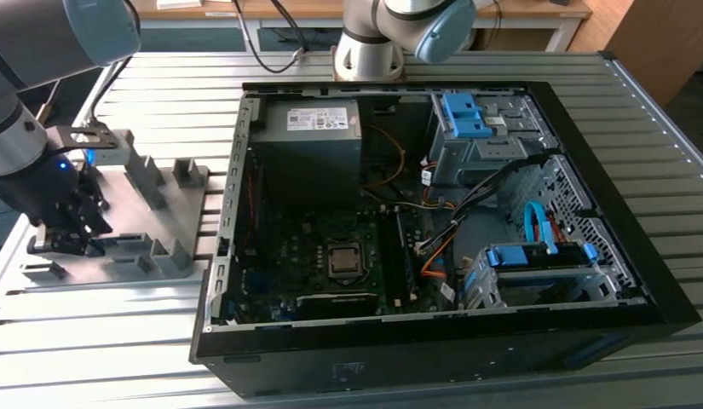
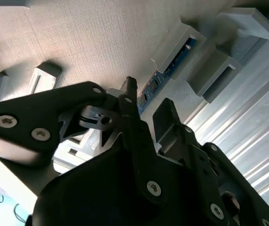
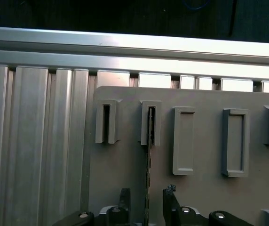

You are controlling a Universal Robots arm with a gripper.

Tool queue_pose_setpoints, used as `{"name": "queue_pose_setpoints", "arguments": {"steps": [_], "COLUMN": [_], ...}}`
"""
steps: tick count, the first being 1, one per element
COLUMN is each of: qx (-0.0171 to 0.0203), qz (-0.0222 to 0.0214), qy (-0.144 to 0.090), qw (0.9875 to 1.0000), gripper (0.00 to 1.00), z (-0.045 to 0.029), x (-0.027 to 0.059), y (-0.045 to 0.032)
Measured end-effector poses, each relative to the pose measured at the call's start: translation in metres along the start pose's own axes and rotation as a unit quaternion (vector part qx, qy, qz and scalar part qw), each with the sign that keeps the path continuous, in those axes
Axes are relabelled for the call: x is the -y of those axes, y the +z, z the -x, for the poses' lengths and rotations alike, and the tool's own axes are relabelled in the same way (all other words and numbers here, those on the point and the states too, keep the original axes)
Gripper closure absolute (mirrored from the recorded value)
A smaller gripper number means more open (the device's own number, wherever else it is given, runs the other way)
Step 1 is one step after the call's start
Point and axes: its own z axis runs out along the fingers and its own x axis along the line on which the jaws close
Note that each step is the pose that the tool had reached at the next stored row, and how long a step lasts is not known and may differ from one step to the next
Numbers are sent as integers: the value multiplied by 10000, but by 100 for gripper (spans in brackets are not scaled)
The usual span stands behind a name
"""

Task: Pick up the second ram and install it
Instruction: 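Pick up the second ram and move it above second insertion slot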

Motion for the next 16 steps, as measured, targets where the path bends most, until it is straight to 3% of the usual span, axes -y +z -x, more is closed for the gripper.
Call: {"name": "queue_pose_setpoints", "arguments": {"steps": [7,16], "qx": [0,0], "qz": [0,0], "qy": [0,0], "qw": [10000,10000], "gripper": [84,86], "z": [0,0], "x": [0,0], "y": [4,9]}}
